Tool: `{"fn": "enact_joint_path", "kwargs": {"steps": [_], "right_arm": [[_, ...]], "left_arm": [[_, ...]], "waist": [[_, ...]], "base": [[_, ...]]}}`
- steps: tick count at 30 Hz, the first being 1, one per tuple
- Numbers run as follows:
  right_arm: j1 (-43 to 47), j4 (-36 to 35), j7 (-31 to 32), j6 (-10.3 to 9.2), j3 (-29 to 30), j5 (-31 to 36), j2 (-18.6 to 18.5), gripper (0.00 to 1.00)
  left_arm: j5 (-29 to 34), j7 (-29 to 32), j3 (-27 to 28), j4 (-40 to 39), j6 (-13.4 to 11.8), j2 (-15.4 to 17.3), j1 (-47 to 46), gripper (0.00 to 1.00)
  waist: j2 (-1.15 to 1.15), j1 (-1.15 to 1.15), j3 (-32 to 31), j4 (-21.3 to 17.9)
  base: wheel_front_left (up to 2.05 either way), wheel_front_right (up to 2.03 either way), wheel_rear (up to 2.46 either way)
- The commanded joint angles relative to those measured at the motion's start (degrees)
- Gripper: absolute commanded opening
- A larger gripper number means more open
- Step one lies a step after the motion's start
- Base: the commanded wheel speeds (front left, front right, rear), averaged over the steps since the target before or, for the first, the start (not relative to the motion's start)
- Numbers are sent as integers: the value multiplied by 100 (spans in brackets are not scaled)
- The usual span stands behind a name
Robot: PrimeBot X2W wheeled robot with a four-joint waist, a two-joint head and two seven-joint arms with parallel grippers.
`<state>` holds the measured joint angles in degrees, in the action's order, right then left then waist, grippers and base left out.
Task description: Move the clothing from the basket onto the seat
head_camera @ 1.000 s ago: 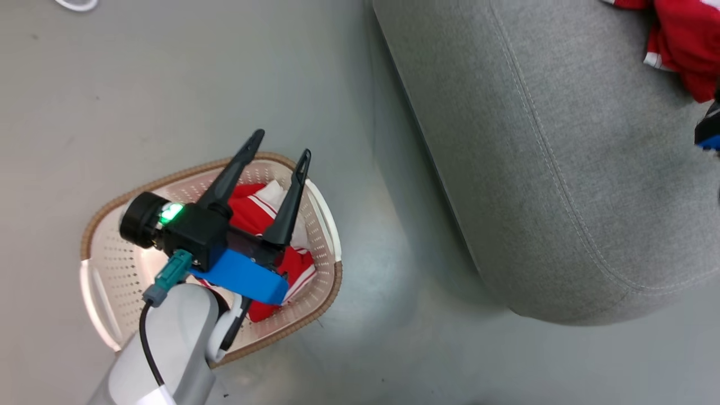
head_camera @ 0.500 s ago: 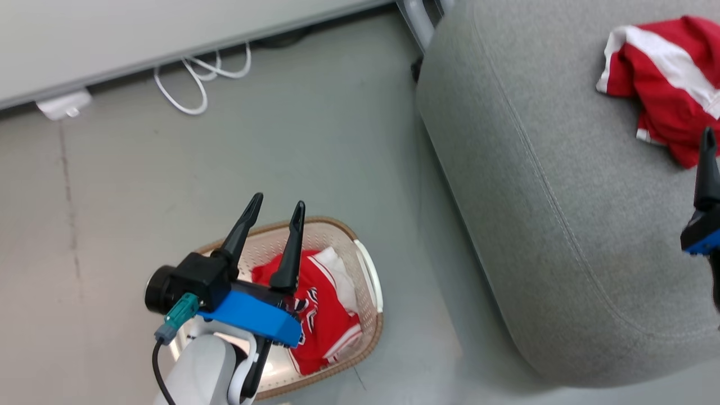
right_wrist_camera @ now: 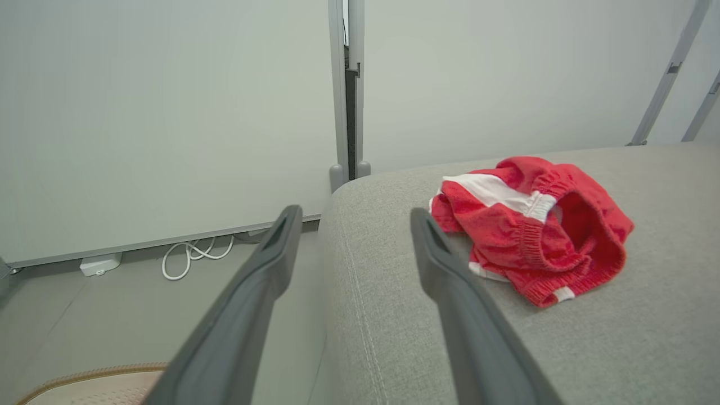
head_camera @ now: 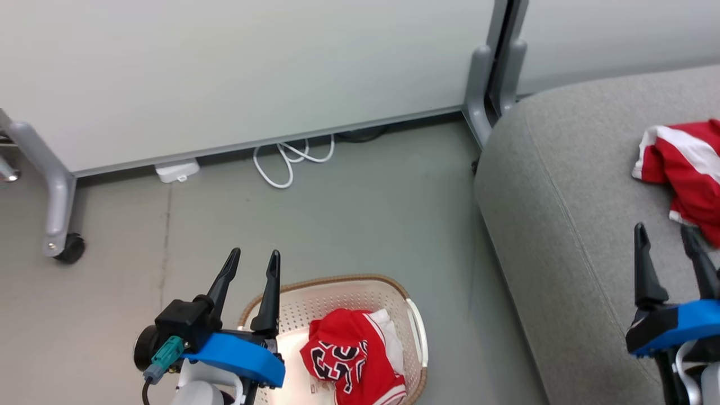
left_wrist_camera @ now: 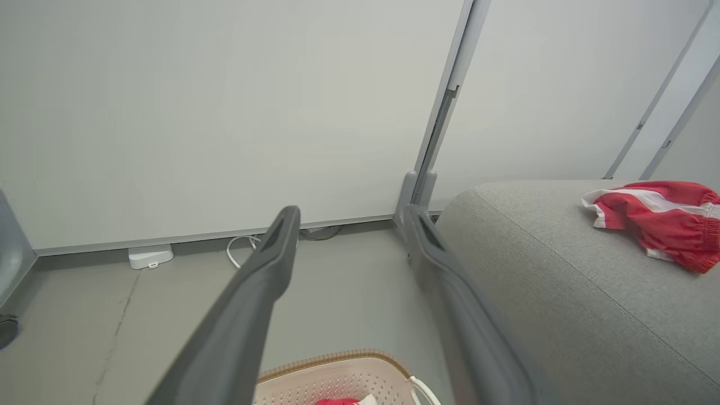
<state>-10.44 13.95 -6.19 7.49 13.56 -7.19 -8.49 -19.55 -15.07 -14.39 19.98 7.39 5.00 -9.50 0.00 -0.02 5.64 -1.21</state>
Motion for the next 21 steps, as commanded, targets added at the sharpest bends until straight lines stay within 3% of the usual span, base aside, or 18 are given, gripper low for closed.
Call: {"fn": "enact_joint_path", "kwargs": {"steps": [1,12,21], "right_arm": [[266,-206,41,1,-34,-1,106,100],[929,-889,53,1,-328,151,433,100],[1198,-904,-13,1,-579,210,539,100]], "left_arm": [[60,-16,56,62,13,29,100,100],[103,-16,418,315,13,140,271,100],[125,-16,559,421,13,165,262,100]], "waist": [[0,2,-257,236],[0,2,-574,508],[0,2,-652,710]], "base": [[0,0,0],[0,0,0],[0,0,0]]}}
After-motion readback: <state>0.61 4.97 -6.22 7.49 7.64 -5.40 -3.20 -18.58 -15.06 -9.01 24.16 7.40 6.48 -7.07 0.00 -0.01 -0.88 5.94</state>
